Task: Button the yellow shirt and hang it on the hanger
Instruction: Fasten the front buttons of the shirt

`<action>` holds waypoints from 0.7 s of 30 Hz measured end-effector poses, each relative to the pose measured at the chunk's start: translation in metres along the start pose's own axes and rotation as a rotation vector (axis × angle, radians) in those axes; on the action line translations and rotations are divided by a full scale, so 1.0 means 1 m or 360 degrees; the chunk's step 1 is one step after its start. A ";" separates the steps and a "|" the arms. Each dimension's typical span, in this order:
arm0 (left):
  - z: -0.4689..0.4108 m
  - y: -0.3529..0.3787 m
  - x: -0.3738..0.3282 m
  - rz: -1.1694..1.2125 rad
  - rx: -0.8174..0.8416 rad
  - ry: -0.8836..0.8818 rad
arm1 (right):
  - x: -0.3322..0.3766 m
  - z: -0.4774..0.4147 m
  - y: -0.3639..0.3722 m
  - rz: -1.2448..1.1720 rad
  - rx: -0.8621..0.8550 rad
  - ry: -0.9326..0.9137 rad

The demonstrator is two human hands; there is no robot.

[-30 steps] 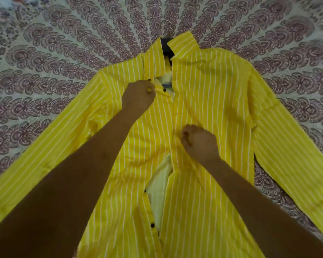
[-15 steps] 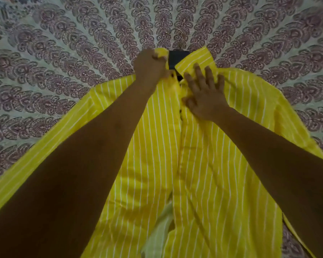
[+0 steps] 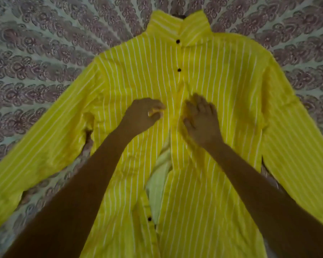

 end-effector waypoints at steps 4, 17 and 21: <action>0.116 0.037 0.000 -0.0058 0.0224 -0.0054 | 0.005 0.132 0.053 0.0069 -0.0035 -0.0014; 0.301 0.116 -0.039 -0.0389 0.0986 -0.0057 | 0.042 0.321 0.105 0.0292 0.0215 -0.0099; 0.321 0.124 -0.035 -0.0677 0.1017 0.0230 | 0.031 0.345 0.121 0.0367 0.0296 -0.0263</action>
Point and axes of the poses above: each hand's wrist, its own z-axis away from the middle knuckle, its own y-axis out of the palm, x = y × z, the point moved 4 cm from there along -z, towards the middle knuckle, and after that the axes turned 8 degrees about y, right-handed, at the moved point
